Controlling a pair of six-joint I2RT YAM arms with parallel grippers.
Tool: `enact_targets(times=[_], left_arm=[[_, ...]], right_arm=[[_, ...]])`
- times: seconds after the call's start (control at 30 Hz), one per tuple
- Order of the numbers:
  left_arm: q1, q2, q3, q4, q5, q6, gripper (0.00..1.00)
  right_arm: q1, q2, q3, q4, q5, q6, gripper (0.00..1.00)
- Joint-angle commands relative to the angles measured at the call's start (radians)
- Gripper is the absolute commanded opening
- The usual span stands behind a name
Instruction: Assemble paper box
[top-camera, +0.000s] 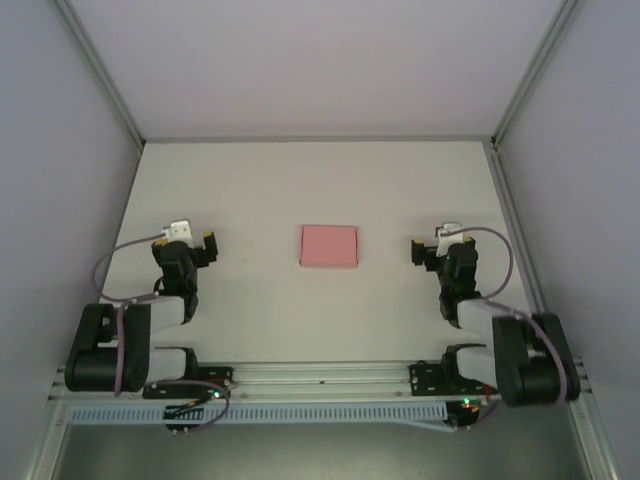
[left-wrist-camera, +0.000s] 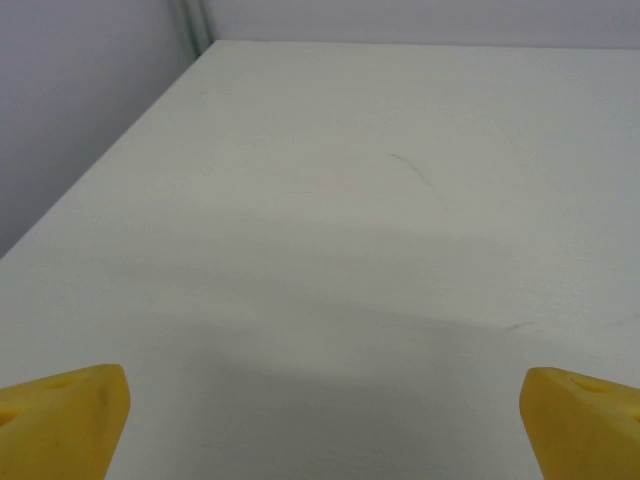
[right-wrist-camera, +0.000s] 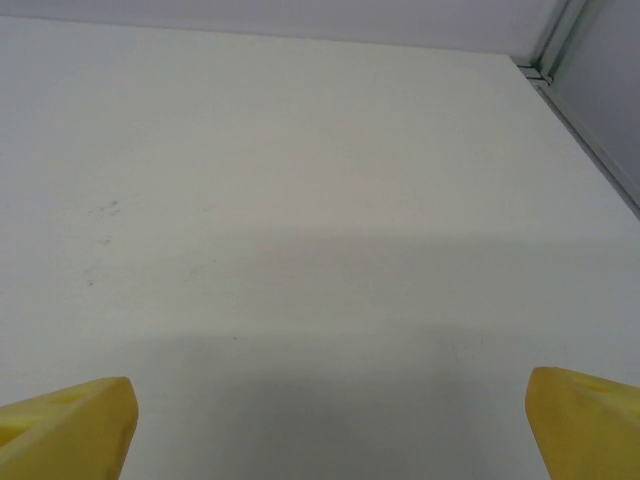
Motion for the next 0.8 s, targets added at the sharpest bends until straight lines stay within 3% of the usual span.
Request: enact_targets(times=[0.0, 0.13, 0.2, 0.23, 0.3, 0.37, 0.77], left_arm=[[0.008, 0.040, 0.007, 0.252, 0.079, 0.086, 1.00], [0.066, 0.253, -0.039, 0.570, 0.105, 0.057, 1.00], [0.069, 0.210, 0.061, 0.291, 0.187, 0.076, 1.00], [0.046, 0.225, 0.045, 0.355, 0.187, 0.111, 1.00], [0.047, 0.218, 0.055, 0.321, 0.196, 0.109, 1.00], [0.047, 0.216, 0.055, 0.317, 0.197, 0.109, 1.00], [0.047, 0.217, 0.055, 0.322, 0.196, 0.109, 1.00]], right_arm=[[-0.026, 0.131, 0.047, 0.266, -0.050, 0.060, 1.00], [-0.068, 0.303, 0.101, 0.355, -0.094, 0.109, 1.00], [-0.095, 0.249, 0.166, 0.128, -0.066, 0.139, 1.00], [-0.079, 0.268, 0.158, 0.173, -0.049, 0.120, 1.00], [-0.077, 0.283, 0.136, 0.247, -0.034, 0.125, 1.00], [-0.076, 0.261, 0.153, 0.176, -0.038, 0.121, 1.00], [-0.075, 0.270, 0.149, 0.197, -0.043, 0.116, 1.00]])
